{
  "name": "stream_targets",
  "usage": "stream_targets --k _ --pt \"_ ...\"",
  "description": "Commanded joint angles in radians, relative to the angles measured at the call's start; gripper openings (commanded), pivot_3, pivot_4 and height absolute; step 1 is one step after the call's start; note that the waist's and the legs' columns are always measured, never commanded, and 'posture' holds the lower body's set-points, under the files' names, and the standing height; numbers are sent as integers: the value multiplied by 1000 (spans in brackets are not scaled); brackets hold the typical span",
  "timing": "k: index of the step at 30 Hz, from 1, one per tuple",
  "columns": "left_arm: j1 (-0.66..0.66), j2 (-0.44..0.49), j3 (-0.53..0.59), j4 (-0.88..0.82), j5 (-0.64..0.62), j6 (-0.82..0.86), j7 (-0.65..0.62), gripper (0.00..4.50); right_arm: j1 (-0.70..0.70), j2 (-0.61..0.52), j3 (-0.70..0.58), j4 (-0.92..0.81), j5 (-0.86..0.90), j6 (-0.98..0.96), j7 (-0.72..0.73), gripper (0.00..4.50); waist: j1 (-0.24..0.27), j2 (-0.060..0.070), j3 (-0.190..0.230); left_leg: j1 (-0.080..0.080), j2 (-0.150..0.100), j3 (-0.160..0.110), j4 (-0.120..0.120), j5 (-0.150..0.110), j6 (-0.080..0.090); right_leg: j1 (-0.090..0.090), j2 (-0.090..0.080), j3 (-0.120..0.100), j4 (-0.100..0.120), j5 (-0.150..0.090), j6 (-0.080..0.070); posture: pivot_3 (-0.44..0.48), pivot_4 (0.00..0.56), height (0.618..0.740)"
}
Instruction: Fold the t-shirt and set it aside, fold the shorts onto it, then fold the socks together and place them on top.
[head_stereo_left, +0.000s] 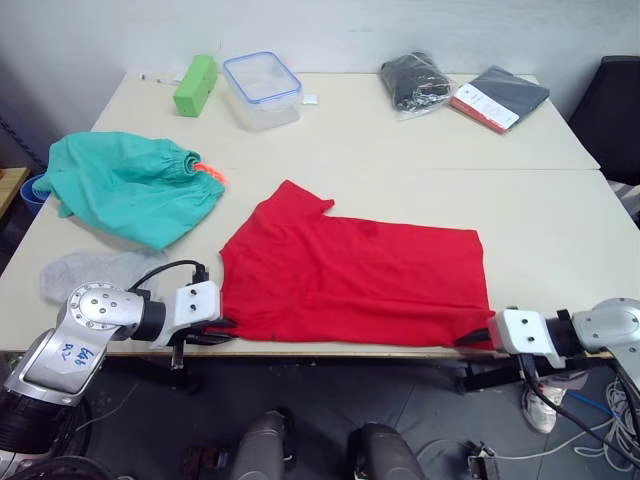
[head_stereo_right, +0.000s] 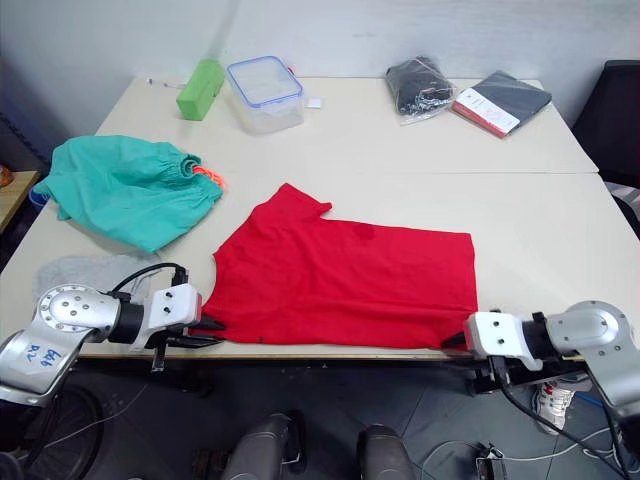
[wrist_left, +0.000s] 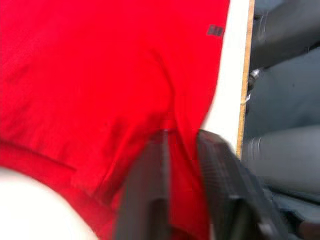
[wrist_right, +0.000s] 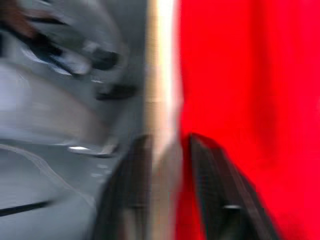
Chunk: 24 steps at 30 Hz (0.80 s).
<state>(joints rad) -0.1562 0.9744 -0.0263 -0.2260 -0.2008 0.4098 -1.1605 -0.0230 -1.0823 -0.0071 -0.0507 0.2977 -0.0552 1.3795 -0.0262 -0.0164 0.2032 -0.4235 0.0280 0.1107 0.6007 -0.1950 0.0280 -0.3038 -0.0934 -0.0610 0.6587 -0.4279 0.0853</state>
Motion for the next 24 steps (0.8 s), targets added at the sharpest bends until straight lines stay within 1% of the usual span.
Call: stream_targets --k 1,3,5,6,7,9,12,14,16,18,19,22,24 --pt "-27 31 88 -7 -118 105 -48 2130 -15 -24 -92 -78 129 157 -1 2617 -5 0 0 0 0 0 0 0 0 0 0 0 0 0 0 0 150 740" --pt "-110 21 122 33 -187 197 -46 2787 -77 -14 -115 -76 185 268 -32 3372 -4 0 1 0 1 0 -1 0 0 0 0 0 0 0 -1 0 150 740" --pt "-225 2 136 105 -237 284 -30 3405 -156 1 -124 -53 220 370 -69 4065 -2 0 2 0 1 0 -1 0 -1 -1 0 0 0 0 -1 0 150 740" --pt "-306 -17 131 167 -249 326 -14 3686 -209 13 -120 -29 232 434 -100 4379 -2 0 2 0 0 0 0 1 -1 -1 0 0 1 0 -1 0 150 740" --pt "-361 -30 122 210 -253 353 -3 4051 -246 21 -115 -9 236 477 -118 4500 -1 0 2 0 0 0 -1 1 -1 -2 0 0 1 0 -1 0 150 740" --pt "-550 -112 71 423 -195 390 79 4488 -391 84 -80 99 201 588 -236 4500 2 -1 2 -1 0 0 -1 1 -1 -2 0 -1 0 0 -1 0 150 740" --pt "-723 -207 10 674 -110 372 151 4488 -570 172 -33 237 120 683 -379 4500 1 -2 2 -2 -1 0 1 5 -6 -2 0 -2 2 0 0 0 150 740" --pt "-797 -252 -24 807 -61 336 173 4488 -683 228 -7 335 70 735 -462 4500 -1 -2 2 -3 -1 1 2 5 -6 -4 0 -1 3 0 0 0 150 740" --pt "-846 -285 -52 911 -16 281 179 4488 -775 268 26 434 15 758 -509 4500 -6 -2 3 -5 -1 4 4 5 -6 -7 0 -1 3 0 0 0 150 740" --pt "-884 -315 -72 1003 19 223 179 4488 -850 294 83 536 -62 732 -528 4500 -8 -2 3 -14 0 6 6 5 -7 -18 1 -1 7 0 0 0 150 740" --pt "-903 -331 -81 1051 37 198 181 4488 -893 311 113 602 -100 726 -539 4500 -8 -2 3 -21 1 7 11 6 -7 -26 1 -1 16 0 0 0 150 740" --pt "-948 -362 -92 1165 80 131 196 4488 -991 360 176 773 -178 718 -533 4500 -5 -5 4 -22 1 9 12 6 -7 -30 0 -1 19 0 0 0 150 740" --pt "-972 -375 -88 1223 100 100 205 4488 -1030 376 202 849 -216 697 -515 4500 -5 -5 4 -22 1 11 12 6 -7 -33 -1 -1 20 0 0 0 150 740"
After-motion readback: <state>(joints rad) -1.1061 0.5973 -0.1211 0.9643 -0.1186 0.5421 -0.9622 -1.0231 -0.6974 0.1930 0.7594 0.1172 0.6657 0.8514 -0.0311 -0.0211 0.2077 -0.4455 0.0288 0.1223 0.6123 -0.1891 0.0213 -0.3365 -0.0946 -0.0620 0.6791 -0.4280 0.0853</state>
